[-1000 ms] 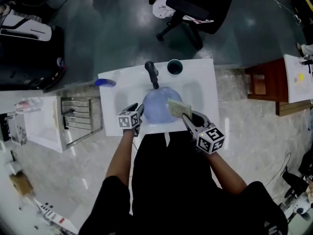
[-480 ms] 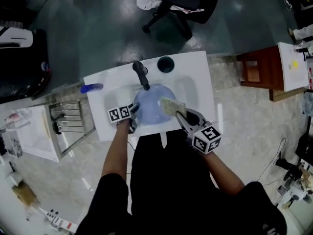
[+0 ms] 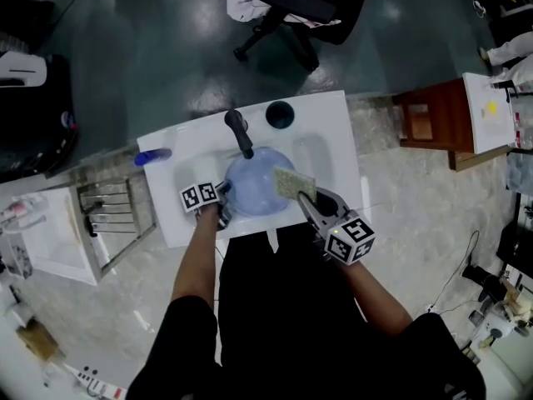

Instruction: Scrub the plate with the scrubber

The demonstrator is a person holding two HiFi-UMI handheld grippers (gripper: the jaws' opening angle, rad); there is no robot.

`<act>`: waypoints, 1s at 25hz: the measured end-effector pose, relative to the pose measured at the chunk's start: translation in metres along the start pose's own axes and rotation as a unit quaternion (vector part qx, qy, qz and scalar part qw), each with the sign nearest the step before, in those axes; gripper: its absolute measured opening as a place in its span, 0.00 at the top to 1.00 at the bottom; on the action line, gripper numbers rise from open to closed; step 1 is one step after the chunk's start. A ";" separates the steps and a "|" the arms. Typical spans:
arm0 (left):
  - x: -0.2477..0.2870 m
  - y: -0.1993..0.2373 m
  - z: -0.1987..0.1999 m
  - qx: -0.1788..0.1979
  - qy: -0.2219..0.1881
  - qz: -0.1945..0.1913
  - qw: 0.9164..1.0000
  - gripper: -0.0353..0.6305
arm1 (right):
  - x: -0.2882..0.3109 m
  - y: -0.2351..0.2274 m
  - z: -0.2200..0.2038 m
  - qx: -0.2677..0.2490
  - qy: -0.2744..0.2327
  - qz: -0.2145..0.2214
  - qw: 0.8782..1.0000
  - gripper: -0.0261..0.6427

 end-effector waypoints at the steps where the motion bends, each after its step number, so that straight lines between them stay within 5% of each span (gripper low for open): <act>1: 0.001 0.001 -0.002 0.006 0.010 0.008 1.000 0.85 | 0.000 0.001 0.000 0.001 -0.001 -0.001 1.000 0.86; 7: -0.004 0.007 -0.008 0.005 0.013 0.063 0.998 0.92 | -0.005 0.013 -0.004 -0.007 -0.001 0.004 1.000 0.86; 14: -0.040 -0.001 -0.012 -0.004 -0.036 0.095 0.995 0.92 | -0.007 0.023 -0.012 -0.036 0.007 0.041 0.999 0.86; 25: -0.112 -0.032 -0.037 -0.010 -0.126 0.049 0.991 0.92 | 0.018 0.055 -0.013 -0.016 0.000 0.157 0.987 0.86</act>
Point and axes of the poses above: the fingertips, and each gripper's own axes: x forward along the fingers, y to its left, z out of its top, the point moved 5 cm from there along -x, backward along the fingers, and after that the axes turned 8 degrees about -z, right-handed, at the moved point
